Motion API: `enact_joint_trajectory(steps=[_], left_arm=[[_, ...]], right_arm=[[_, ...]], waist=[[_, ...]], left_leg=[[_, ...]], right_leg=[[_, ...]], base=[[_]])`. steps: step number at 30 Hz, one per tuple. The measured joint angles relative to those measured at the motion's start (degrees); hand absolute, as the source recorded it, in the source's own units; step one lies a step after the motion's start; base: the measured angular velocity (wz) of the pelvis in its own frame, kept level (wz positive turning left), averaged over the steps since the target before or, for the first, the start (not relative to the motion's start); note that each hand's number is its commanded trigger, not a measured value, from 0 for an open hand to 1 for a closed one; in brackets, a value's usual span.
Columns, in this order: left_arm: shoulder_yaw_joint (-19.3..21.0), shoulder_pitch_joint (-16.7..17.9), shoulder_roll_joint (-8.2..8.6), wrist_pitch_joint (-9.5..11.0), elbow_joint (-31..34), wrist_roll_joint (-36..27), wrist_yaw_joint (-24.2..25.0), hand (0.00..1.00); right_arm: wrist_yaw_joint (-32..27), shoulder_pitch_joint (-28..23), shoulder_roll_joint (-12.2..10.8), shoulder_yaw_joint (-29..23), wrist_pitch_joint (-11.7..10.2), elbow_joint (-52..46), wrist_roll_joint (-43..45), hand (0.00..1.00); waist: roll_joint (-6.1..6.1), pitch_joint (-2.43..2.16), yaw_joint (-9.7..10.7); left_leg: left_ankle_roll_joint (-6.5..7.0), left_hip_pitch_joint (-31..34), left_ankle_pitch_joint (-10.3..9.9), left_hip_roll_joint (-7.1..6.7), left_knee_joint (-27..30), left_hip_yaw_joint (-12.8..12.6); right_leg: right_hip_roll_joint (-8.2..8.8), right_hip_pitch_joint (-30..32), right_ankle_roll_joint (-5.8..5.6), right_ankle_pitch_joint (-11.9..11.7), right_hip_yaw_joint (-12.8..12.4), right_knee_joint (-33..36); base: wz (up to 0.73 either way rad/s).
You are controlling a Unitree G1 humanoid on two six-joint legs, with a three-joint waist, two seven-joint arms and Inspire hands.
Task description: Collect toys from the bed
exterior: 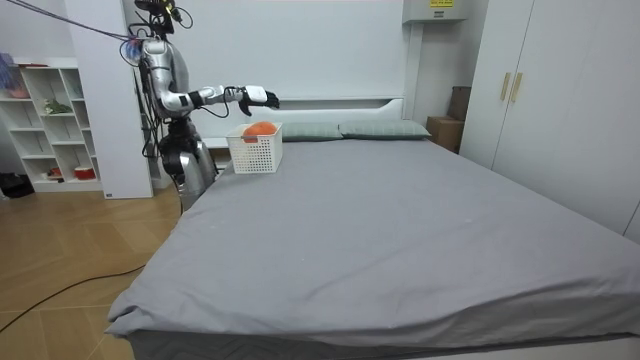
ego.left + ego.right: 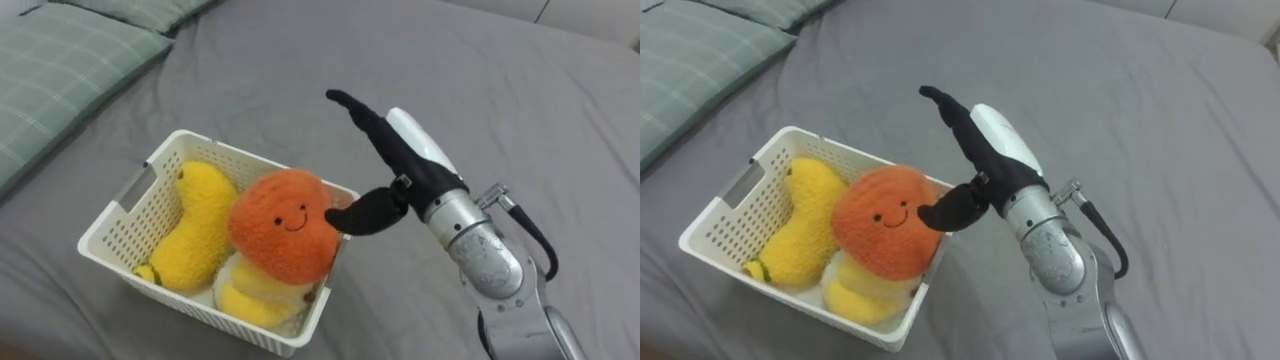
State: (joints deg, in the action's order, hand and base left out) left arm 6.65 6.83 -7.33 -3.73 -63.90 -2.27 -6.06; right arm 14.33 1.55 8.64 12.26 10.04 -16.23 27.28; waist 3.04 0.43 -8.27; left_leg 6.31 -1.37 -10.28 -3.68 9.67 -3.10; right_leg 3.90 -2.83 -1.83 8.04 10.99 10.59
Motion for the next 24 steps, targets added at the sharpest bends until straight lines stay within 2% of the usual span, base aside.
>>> enact_joint_trajectory(steps=[3,4,7,10,12,14,15,18,22,24], left_arm=[[0.03,0.48,0.08,0.05,0.46,2.0,-0.11,0.0],[0.03,0.49,0.1,0.05,0.47,2.0,-0.18,0.0],[0.13,0.48,0.31,0.33,0.46,1.85,-1.34,0.0],[0.12,0.37,0.39,0.6,0.64,1.89,-1.96,0.0],[0.26,0.61,0.39,0.59,0.72,1.91,-2.2,0.0],[1.53,0.93,0.68,0.43,0.5,1.89,-2.38,0.0],[2.23,1.01,0.91,0.43,0.18,1.84,-2.78,0.0],[2.51,1.63,1.13,0.44,0.11,1.81,-4.37,0.0],[2.71,2.51,1.13,0.44,0.11,1.85,-5.09,0.0],[3.33,3.44,1.08,0.45,0.12,1.76,-5.36,0.0]], right_arm=[[-1.23,-2.26,0.05,-3.69,-0.4,0.0,-1.07,0.0],[-1.3,-2.53,0.04,-4.54,-0.42,-0.01,-1.58,0.0],[-2.82,-3.3,0.52,-8.05,-0.84,0.01,-5.78,0.0],[-3.73,-4.2,0.58,-10.66,-1.93,0.03,-7.14,0.0],[-4.63,-5.09,0.56,-13.11,-2.0,0.03,-7.17,0.0],[-5.59,-5.51,0.57,-15.0,-2.04,0.03,-8.85,0.0],[-6.17,-5.59,0.61,-16.71,-2.22,0.22,-10.27,0.0],[-8.58,-5.82,0.69,-20.52,-3.12,1.28,-16.45,0.0],[-11.46,-6.98,0.67,-22.64,-3.18,3.26,-23.32,0.0],[-13.16,-7.54,0.67,-22.98,-3.2,5.42,-26.77,0.0]], waist=[[-0.05,-0.44,1.29],[-0.03,-0.46,1.66],[-0.09,-0.39,3.21],[-0.06,-0.38,5.29],[-0.15,-0.3,6.01],[-0.14,-0.27,6.72],[-0.06,-0.15,6.98],[0.03,-0.19,8.41],[0.02,-0.22,9.56],[-0.06,-0.3,9.96]], left_leg=[[0.04,-0.4,-0.01,-0.01,-0.03,-0.09],[0.04,-0.46,-0.01,-0.01,-0.02,-0.09],[0.04,-1.31,-0.02,0.16,-0.39,-1.51],[0.05,-1.58,-0.04,0.21,-0.43,-1.8],[0.02,-2.36,-0.04,0.42,-1.04,-3.26],[-0.06,-2.77,-0.09,0.62,-1.18,-4.16],[-0.14,-2.99,-0.14,0.73,-1.28,-4.67],[-0.39,-3.0,-0.3,0.92,-1.34,-4.83],[-0.6,-2.99,-0.49,1.29,-1.42,-5.78],[-0.73,-3.29,-0.64,1.57,-1.41,-6.78]], right_leg=[[-0.02,-0.17,0.0,0.0,-0.19,0.01],[-0.03,-0.21,-0.01,0.0,-0.27,0.01],[-0.41,-0.34,-0.05,-0.03,-2.77,-0.04],[-0.48,-0.31,-0.1,-0.08,-3.27,-0.08],[-0.74,-0.25,-0.1,-0.09,-4.72,-0.11],[-0.89,-0.16,-0.08,-0.1,-4.96,-0.08],[-1.03,-0.13,-0.07,-0.11,-5.42,-0.06],[-1.38,-0.1,0.03,-0.17,-6.3,-0.1],[-1.67,0.06,0.1,-0.2,-6.66,-0.03],[-2.04,0.36,0.3,-0.34,-8.08,-0.01]], base=[[-0.04],[-0.04],[-0.23],[-0.1],[-0.32],[-0.27],[-0.18],[-0.09],[-0.11],[-0.25]])
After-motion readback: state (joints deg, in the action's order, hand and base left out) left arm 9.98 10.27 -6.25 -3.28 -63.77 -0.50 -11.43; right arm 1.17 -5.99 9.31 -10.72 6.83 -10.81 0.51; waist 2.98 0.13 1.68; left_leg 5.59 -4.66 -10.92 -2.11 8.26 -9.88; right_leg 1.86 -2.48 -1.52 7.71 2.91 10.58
